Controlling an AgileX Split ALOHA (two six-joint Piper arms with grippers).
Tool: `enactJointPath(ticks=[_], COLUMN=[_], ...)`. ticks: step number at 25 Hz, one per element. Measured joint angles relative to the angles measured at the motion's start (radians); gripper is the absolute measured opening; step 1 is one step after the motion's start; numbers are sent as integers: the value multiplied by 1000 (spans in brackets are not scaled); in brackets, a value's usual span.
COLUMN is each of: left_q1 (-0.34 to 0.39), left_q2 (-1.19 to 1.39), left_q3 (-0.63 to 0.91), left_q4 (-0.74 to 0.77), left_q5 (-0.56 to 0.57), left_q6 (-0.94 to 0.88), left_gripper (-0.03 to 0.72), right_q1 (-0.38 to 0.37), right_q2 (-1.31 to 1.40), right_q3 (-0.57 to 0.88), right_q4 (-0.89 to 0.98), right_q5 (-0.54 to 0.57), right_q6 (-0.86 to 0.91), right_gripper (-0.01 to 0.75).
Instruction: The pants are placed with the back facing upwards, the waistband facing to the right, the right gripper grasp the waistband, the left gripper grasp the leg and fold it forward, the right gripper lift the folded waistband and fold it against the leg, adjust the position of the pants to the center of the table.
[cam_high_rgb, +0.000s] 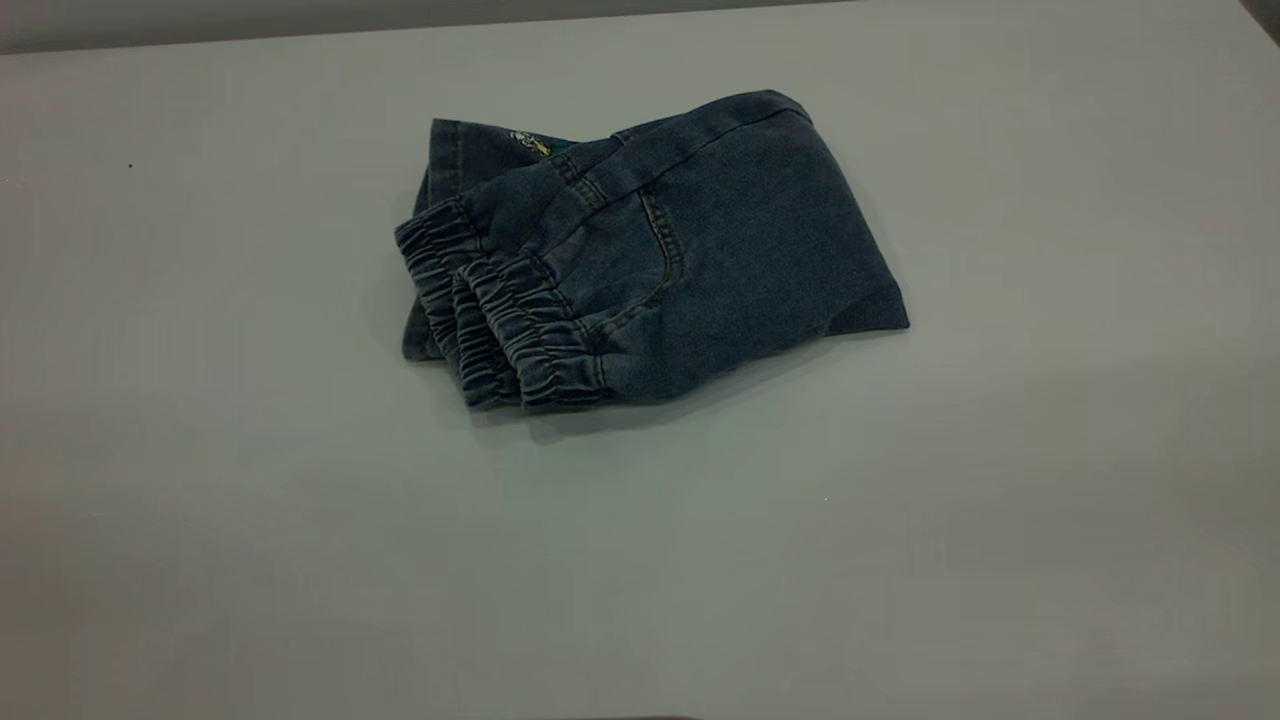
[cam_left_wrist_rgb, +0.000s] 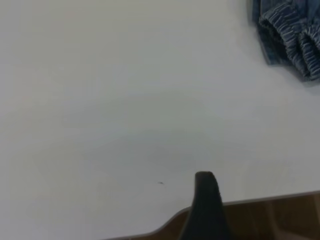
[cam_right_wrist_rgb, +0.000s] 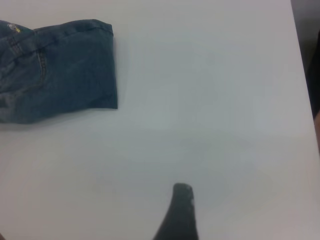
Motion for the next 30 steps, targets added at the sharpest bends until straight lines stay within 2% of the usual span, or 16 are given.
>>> enactJointPath(ticks=[5, 10, 30], left_q1=[0, 0, 1], left_q2=[0, 0, 0], left_q3=[0, 0, 0], left_q4=[0, 0, 0], left_q5=[0, 0, 3], left_q6=[0, 1, 2], left_gripper=[504, 504, 504], right_q1=[0, 0, 0], right_q2=[0, 0, 0], right_q3=[0, 0, 0], right_q4=[-12, -110, -115], right_q5=[0, -1, -2], right_q6=[2, 60, 67], right_gripper=[580, 580, 580])
